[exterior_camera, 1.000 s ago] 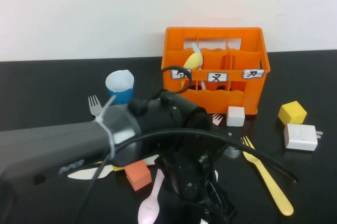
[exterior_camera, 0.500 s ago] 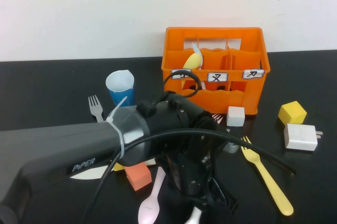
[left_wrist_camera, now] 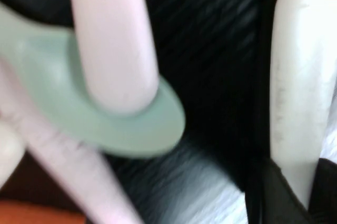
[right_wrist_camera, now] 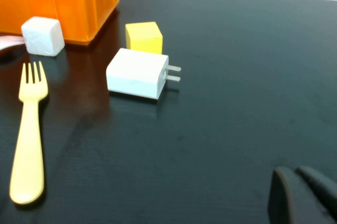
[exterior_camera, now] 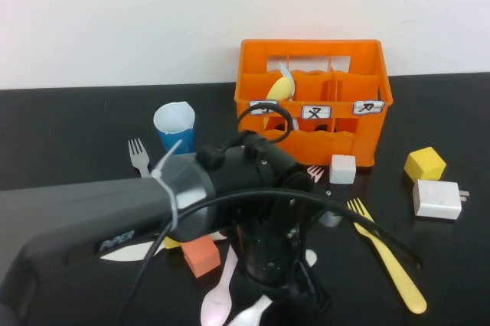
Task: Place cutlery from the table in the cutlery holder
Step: Pick up the fork, then place the fork on the box
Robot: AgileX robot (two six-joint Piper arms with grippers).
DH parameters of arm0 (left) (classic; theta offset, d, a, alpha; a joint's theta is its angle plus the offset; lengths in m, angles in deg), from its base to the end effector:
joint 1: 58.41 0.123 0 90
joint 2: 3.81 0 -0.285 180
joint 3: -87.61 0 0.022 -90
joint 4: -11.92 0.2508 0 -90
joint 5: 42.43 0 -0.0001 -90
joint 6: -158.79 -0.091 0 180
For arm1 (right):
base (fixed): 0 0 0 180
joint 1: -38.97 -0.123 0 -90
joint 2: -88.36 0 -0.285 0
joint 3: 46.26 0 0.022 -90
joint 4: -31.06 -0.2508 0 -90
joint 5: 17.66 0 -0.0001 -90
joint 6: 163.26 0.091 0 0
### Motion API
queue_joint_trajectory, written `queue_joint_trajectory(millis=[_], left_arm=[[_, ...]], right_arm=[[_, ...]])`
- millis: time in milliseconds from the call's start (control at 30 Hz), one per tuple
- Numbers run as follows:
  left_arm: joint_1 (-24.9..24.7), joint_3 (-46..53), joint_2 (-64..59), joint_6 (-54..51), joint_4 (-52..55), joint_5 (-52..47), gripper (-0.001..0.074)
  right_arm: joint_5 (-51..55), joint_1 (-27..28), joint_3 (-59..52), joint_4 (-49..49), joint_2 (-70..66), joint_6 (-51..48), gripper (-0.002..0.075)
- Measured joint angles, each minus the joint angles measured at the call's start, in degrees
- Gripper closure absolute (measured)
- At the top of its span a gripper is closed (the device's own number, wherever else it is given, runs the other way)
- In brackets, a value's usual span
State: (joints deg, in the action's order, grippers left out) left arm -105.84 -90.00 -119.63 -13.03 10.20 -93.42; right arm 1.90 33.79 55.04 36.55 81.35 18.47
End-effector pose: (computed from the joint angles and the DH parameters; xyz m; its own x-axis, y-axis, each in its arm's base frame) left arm 0.2504 -0.2758 0.1910 -0.7748 0.6056 -0.1815 0.6226 0.7807 -0.0528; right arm 0.0534 0.0019 0.1746 -0.2569 -0.0836 -0.9628 -0.0750 0.9950 -0.0664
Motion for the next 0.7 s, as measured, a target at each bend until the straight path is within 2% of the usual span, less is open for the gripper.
queue_joint_trajectory(millis=[167, 433, 700], left_arm=[[-1.80, 0.50, 5.87, -2.67, 1.72, -1.74, 0.0610], [-6.05, 0.50, 16.77, -3.17, 6.04, 2.06, 0.0610], [-6.46, 0.88, 19.92, -3.17, 8.80, 5.57, 0.0610]], right_arm=[[0.00, 0.00, 0.00, 0.00, 0.00, 0.00, 0.0729], [0.00, 0.00, 0.00, 0.00, 0.00, 0.00, 0.0729], [0.00, 0.00, 0.00, 0.00, 0.00, 0.00, 0.0729]])
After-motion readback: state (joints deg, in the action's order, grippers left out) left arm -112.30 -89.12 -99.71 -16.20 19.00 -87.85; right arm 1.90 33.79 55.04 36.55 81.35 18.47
